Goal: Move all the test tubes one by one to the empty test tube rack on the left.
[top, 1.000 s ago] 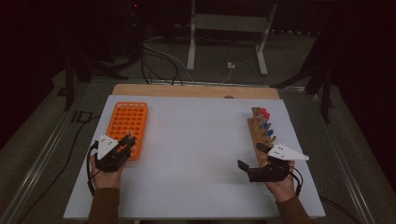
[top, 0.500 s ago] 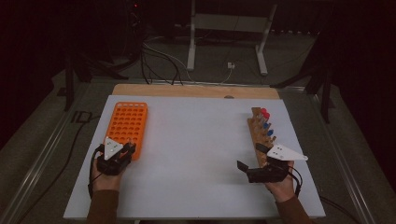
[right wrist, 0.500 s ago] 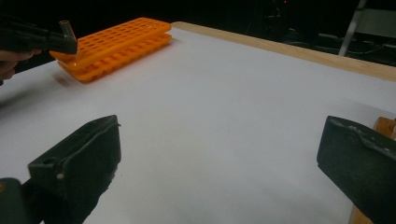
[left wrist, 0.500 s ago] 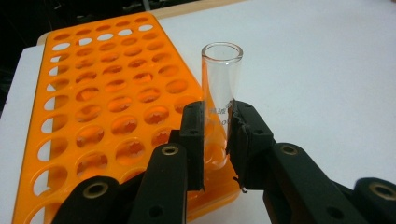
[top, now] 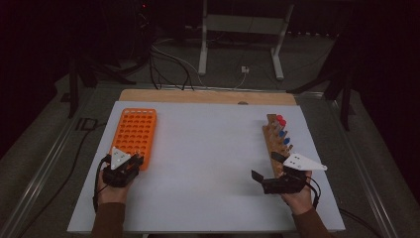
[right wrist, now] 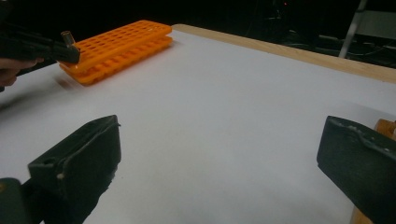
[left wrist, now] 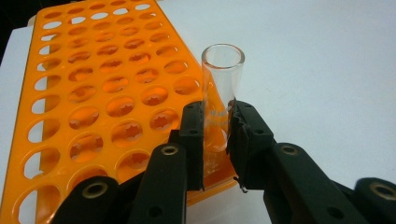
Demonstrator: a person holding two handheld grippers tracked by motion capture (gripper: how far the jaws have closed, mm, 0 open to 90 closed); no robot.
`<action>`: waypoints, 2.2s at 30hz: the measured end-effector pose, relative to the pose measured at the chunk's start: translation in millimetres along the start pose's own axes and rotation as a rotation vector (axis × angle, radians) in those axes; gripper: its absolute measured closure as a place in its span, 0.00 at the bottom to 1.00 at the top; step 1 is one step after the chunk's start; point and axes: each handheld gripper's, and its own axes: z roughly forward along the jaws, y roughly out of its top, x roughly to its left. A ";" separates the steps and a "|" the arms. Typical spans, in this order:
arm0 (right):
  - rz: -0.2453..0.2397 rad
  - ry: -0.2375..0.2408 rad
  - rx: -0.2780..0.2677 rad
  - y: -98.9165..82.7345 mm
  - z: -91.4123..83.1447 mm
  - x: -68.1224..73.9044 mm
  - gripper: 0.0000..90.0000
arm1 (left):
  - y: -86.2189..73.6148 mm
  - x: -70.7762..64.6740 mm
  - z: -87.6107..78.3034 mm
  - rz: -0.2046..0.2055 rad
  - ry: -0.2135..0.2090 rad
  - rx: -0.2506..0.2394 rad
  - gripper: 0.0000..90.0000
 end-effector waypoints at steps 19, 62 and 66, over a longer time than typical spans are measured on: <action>-0.014 -0.069 -0.029 20.4 -15.8 -16.4 0.00 | 15.1 -3.6 -27.8 -0.145 -0.039 -0.255 0.02; 0.060 -0.360 0.183 -0.5 -4.3 -67.9 0.85 | 23.0 -33.3 -29.1 -0.063 -0.084 -0.280 0.02; 0.060 -0.342 0.169 4.8 -12.5 -65.8 0.85 | 22.9 -33.2 -28.8 -0.059 -0.085 -0.276 0.02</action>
